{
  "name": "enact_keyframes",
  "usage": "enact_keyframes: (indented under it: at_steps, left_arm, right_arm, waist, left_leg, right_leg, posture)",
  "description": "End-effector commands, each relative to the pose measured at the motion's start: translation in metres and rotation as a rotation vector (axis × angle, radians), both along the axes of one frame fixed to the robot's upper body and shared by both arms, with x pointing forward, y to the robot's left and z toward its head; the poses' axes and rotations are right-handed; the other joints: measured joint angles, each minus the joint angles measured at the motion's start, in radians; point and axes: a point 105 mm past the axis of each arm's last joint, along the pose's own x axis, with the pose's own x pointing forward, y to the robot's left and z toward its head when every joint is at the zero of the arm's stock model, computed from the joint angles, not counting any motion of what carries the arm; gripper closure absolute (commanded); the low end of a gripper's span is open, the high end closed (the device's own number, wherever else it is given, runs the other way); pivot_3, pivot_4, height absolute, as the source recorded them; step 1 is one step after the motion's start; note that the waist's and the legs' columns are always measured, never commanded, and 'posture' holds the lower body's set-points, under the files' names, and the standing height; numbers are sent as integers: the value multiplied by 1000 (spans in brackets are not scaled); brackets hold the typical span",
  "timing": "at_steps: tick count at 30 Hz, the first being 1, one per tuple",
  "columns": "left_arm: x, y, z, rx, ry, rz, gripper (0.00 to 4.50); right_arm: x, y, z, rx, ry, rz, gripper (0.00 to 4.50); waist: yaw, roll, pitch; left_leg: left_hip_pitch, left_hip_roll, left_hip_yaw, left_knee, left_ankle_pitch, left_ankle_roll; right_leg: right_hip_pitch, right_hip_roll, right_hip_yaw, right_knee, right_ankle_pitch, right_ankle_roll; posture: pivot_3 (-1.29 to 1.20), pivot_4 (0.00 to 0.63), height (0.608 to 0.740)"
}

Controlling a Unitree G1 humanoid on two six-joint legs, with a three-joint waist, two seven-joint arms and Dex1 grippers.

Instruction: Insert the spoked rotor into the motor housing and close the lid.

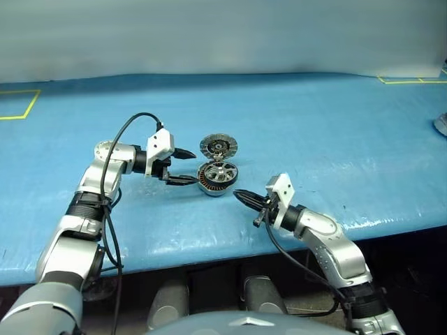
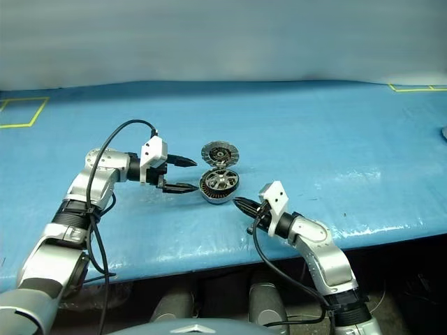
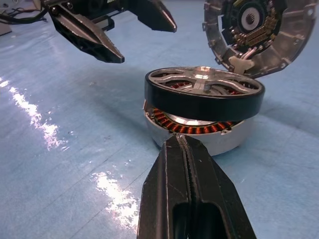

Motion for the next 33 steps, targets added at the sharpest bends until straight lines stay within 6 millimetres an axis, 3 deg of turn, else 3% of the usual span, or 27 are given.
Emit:
enact_keyframes:
  at_steps: [1,12,22,28,33]
  left_arm:
    - [-4,4,8,-43,-31,21,561]
    - [-14,-2,-9,-103,14,51,561]
    - [-10,-5,7,-153,-22,54,561]
    - [-15,-6,1,-147,-9,52,561]
    - [-19,-7,-7,-171,10,69,526]
  right_arm:
    - [4,-10,21,-7,-68,-35,4500]
    - [18,0,35,-23,-82,-31,4500]
    - [26,14,40,-12,-91,43,4500]
    - [41,20,36,-83,-74,51,4500]
    - [51,24,45,-119,-115,59,3292]
  waist:
    - [-1,0,0]
    - [0,0,0]
    - [0,0,0]
    - [-4,0,0]
    - [-2,0,0]
  left_leg:
    - [0,0,0,0,0,0]
    - [3,0,1,-1,0,0]
    - [3,0,1,-2,0,0]
    - [4,0,2,-3,0,0]
    - [4,0,2,-5,0,0]
  right_leg:
    - [0,0,0,0,0,0]
    - [2,0,1,0,-2,-3]
    - [2,0,1,0,-2,-4]
    - [2,0,1,0,-2,-4]
    - [1,0,1,0,-2,-4]
  posture:
    - [0,150,740]
    - [0,150,740]
    - [0,150,740]
    - [0,150,740]
    - [0,150,740]
